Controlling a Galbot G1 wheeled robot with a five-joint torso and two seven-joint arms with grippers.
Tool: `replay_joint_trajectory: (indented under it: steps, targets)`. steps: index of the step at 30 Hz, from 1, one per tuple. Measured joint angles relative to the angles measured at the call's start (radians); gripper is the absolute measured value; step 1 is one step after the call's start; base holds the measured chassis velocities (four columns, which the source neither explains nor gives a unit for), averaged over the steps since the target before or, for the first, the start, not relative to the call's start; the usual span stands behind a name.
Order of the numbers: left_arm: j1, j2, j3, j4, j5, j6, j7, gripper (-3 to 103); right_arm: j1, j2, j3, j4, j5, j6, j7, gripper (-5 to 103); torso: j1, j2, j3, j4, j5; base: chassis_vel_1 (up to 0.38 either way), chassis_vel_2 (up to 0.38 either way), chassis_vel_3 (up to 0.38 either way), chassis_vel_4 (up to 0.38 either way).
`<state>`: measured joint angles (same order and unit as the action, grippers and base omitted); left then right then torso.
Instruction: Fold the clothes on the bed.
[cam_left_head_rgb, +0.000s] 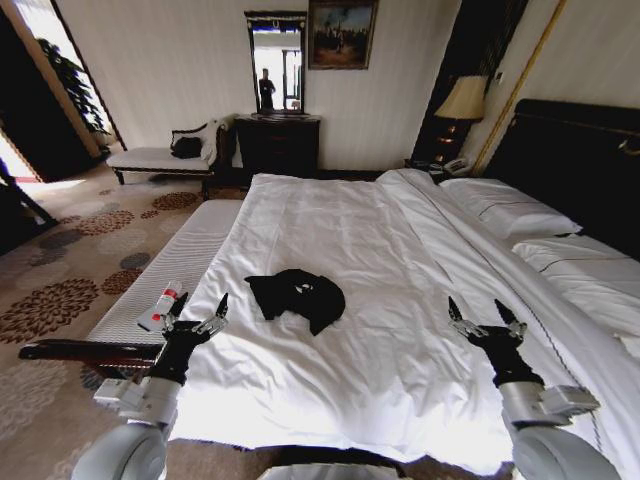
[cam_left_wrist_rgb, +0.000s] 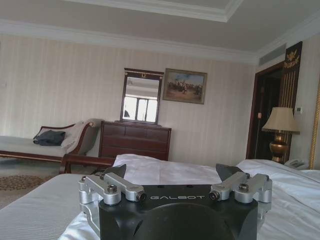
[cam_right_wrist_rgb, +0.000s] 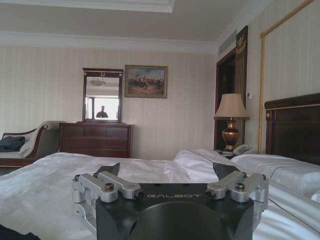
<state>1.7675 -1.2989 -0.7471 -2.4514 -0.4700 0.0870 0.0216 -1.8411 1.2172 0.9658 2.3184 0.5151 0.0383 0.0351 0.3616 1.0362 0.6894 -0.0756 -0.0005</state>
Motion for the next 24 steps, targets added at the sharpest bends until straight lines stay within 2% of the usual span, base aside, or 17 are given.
replay_joint_trajectory:
  steps: [16,24]
  targets:
    - [-0.001,-0.004,0.000,0.002,0.000,0.000,0.000,100,0.004,0.001,-0.008,-0.007,-0.003,-0.002,0.001,100,0.000,0.000,0.000,0.0000,-0.0001,-0.006,0.015,0.004,-0.013]
    - [-0.001,-0.005,0.000,0.003,0.000,-0.001,0.000,100,0.006,0.003,-0.019,-0.006,0.002,0.020,0.004,100,0.000,0.000,0.000,0.0001,-0.0001,-0.014,0.038,0.019,-0.037]
